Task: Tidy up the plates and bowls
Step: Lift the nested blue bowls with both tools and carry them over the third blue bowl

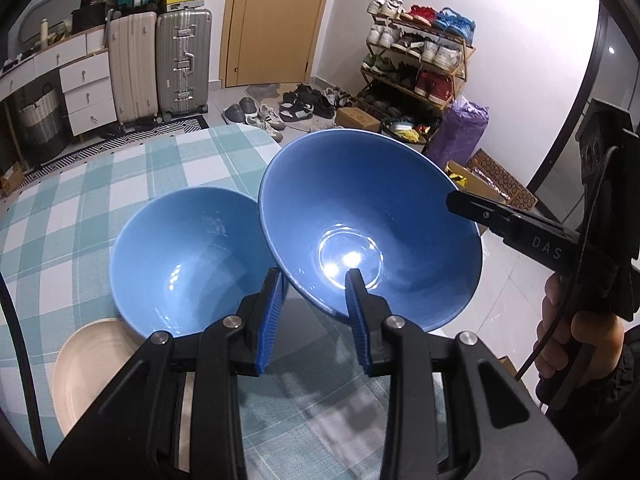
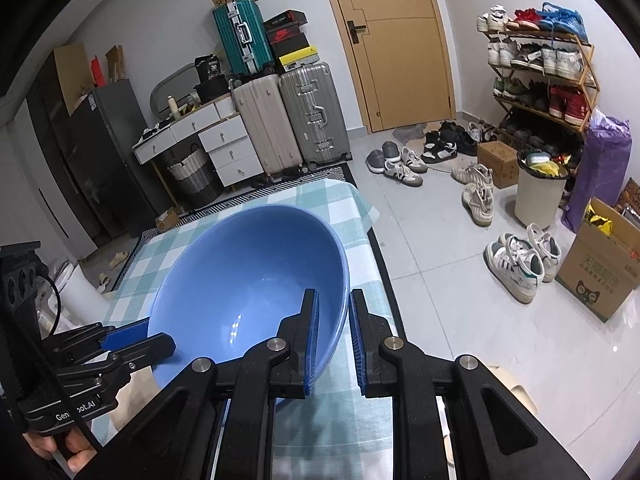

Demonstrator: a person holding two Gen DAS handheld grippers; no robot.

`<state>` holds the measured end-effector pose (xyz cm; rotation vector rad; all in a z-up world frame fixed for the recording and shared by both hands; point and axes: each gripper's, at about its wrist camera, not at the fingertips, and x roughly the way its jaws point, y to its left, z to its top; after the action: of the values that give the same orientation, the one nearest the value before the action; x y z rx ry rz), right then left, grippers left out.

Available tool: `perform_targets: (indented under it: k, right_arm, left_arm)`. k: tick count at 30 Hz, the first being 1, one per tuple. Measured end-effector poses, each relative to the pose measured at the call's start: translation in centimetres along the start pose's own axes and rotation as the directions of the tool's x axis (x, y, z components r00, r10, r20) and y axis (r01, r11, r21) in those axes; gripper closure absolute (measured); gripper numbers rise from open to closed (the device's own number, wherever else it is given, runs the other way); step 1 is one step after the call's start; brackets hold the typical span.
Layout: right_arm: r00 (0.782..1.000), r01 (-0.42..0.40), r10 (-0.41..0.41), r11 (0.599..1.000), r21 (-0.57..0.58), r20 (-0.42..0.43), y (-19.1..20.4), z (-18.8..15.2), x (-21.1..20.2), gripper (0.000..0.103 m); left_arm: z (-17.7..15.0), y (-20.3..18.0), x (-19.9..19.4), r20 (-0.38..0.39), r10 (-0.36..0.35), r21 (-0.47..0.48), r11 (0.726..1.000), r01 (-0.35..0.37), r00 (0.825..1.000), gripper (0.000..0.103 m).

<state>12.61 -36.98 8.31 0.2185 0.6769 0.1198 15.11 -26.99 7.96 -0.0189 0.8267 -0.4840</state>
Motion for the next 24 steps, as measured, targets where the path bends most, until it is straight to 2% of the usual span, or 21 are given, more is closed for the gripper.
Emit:
perform_targets:
  k: [8,10,18,24]
  right_arm:
    - [1.000,-0.006,0.006,1.000,-0.024,0.019,2.4,0.8,-0.6,0.087]
    - [1.000,-0.019,0.019,0.999,-0.030,0.019,2.8,1.0,-0.5,0.087]
    - [1.000,-0.019,0.019,1.000,-0.020,0.001,3.3,1.2,0.0,0.087]
    - [1.000,-0.030,0.030,0.999,-0.038,0.003,3.4,1.8,0.3,0.087]
  left_arm:
    - [0.4,1.6,-2.7,0.026,-0.010,-0.035,0.999,0.011,1.000,0.074]
    - [0.5,1.6,-3.2,0.038,0.007,-0.035,0.999,-0.005,0.999,0.074]
    - [0.7,1.9,-4.7,0.054,-0.005,-0.045,0.999,0.007,0.999,0.074]
    - [1.3,1.9,-5.3,0.075,0.017,-0.048,0.999,-0.014,0.997,0.074]
